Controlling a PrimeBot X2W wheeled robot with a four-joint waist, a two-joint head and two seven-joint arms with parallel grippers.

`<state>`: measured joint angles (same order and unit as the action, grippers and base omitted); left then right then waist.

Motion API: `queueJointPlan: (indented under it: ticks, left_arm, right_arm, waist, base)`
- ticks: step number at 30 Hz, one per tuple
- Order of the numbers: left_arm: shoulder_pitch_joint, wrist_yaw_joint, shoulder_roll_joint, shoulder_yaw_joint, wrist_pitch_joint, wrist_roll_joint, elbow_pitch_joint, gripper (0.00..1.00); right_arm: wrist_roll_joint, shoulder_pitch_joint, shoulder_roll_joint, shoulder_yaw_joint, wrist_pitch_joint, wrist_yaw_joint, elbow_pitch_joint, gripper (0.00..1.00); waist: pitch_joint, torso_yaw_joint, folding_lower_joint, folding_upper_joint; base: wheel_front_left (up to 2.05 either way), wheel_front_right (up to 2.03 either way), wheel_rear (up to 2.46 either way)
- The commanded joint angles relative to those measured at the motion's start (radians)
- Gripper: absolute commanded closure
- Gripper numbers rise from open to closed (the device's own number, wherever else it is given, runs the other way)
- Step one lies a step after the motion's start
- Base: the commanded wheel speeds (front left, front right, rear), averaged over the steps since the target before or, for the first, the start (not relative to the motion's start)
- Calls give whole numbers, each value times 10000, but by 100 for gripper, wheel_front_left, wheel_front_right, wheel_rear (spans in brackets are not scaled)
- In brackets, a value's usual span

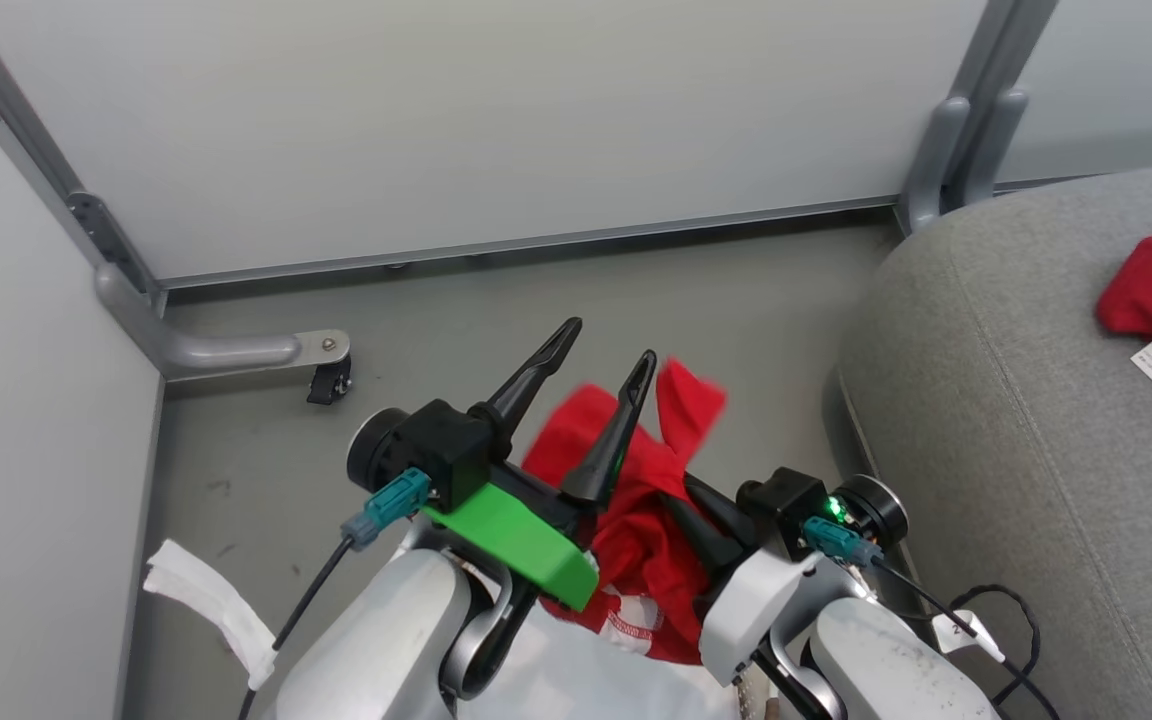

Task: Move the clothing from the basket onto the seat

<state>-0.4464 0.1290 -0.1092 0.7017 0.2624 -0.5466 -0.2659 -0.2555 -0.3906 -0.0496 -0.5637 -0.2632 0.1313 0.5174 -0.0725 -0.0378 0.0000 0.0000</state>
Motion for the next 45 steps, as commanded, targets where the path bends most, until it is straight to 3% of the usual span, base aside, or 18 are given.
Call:
queueJointPlan:
  ticks: [1,24,33,38,45]
  left_arm:
    - [169,32,-97,-163,34,120,13,0]
    - [1206,32,-654,-1252,24,1013,87,0]
    - [598,32,-680,-257,24,721,-120,0]
    - [323,32,-893,65,24,606,-206,0]
    - [192,32,-1377,187,24,630,-203,0]
  right_arm:
    - [-39,183,-34,-19,-22,-11,-105,100]
    - [-184,871,-24,558,-22,-11,-1622,100]
    - [345,1081,-16,1766,-22,-11,-2395,100]
    - [1058,439,-63,2614,-24,-11,-3033,100]
    - [1554,-1548,-1212,3636,-22,-11,-4034,100]
  waist:
    - [-18,451,0,0]
    - [-683,5606,0,0]
    - [-1221,5903,0,0]
    - [-1685,5975,0,0]
    - [-2556,6004,0,0]
  base:
    - [0,0,0]
    - [0,0,0]
    - [0,0,0]
    - [0,0,0]
    - [1,1,1]
